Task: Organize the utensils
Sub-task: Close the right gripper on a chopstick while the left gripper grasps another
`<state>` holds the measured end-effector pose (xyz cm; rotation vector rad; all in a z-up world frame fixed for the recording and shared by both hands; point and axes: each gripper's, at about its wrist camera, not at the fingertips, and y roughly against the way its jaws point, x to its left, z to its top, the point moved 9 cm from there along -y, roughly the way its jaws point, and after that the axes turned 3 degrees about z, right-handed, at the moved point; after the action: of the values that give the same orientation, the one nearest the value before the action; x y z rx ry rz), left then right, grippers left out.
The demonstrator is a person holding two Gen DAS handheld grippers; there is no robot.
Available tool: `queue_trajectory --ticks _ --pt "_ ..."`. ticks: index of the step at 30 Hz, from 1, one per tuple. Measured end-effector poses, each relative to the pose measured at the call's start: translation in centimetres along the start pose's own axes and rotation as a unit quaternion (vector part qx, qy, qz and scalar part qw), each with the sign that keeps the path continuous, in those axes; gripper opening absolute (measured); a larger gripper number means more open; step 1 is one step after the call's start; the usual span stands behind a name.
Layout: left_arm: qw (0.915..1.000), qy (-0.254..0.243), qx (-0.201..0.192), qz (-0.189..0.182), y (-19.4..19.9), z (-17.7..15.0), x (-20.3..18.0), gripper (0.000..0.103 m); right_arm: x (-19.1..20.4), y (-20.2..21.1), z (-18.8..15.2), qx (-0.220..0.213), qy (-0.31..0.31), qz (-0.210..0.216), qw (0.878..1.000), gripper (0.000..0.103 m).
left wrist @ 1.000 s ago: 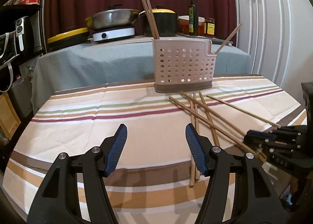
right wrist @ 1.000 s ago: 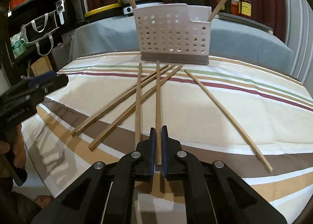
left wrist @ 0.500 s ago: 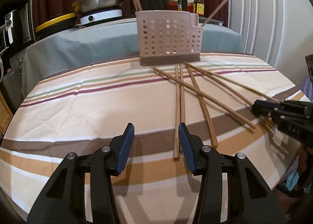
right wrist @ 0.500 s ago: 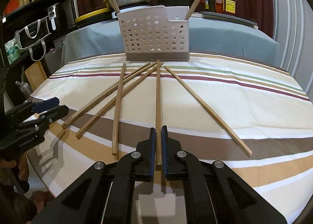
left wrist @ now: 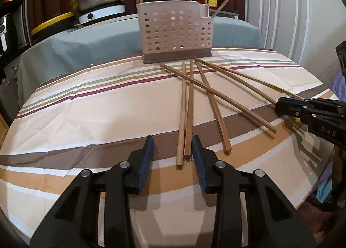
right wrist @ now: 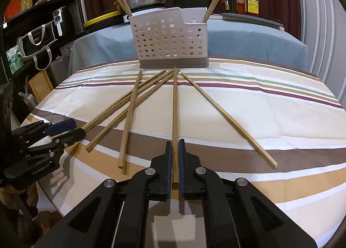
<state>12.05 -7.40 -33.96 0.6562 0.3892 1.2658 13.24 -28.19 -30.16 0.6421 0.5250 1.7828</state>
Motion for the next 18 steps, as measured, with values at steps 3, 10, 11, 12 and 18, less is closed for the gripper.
queue_trajectory --ticks 3,10,11,12,18 --pt "1.0 0.008 -0.002 -0.002 0.2 0.1 0.5 0.036 -0.1 0.2 0.1 -0.002 -0.002 -0.001 1.0 0.007" --pt "0.9997 -0.003 -0.007 0.024 0.3 0.1 0.8 0.035 0.0 0.2 0.1 -0.002 -0.002 0.003 1.0 0.007" --pt "0.9996 0.006 -0.004 0.026 0.1 0.1 1.4 0.035 0.0 0.2 0.1 -0.002 -0.002 0.003 1.0 0.007" --pt "0.9995 0.012 -0.002 0.028 0.0 0.1 1.8 0.035 -0.1 0.2 0.1 -0.002 -0.003 0.003 1.0 0.007" --pt "0.9988 0.033 -0.01 0.034 0.5 0.3 3.4 0.035 -0.1 0.1 0.0 -0.002 -0.005 0.005 1.0 0.007"
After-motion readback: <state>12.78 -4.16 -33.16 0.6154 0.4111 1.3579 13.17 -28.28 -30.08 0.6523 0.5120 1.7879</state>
